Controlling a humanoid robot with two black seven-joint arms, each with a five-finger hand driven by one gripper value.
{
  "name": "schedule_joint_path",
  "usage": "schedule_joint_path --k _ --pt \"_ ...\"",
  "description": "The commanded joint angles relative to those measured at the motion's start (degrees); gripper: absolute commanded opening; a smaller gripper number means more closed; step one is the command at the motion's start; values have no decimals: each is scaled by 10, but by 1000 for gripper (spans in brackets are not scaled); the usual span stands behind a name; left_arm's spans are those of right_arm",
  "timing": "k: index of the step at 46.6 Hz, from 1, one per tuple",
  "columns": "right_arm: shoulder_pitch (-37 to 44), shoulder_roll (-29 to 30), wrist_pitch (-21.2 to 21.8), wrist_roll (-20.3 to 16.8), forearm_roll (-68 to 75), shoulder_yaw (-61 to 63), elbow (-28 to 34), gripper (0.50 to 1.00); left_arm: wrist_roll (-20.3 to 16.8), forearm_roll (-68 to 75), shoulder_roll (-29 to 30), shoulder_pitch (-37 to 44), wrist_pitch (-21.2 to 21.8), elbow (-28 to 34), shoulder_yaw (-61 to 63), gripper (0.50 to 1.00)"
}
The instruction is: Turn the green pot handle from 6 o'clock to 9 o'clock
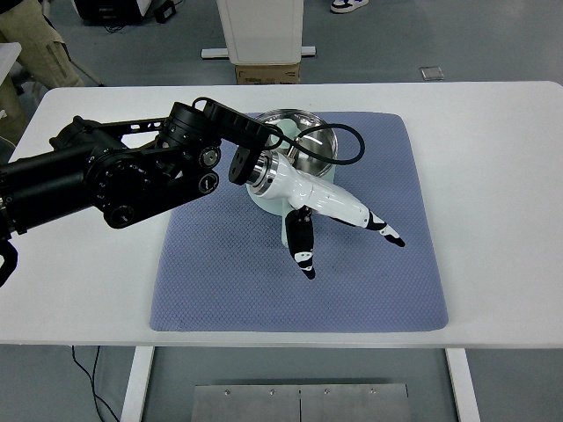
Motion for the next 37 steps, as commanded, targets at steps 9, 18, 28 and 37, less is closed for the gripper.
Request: schedule_joint_path --k 9,18,28,37 --pt "0 0 0 0 0 -1 0 1000 0 21 1 -11 -2 0 19 1000" --pt "0 0 0 0 0 0 0 1000 0 31 1 -18 -2 0 45 1000" --pt "0 0 0 0 0 0 0 1000 0 48 2 -33 -2 0 62 1000" --pt "0 0 0 0 0 0 0 1000 0 51 4 -41 -2 0 63 1000"
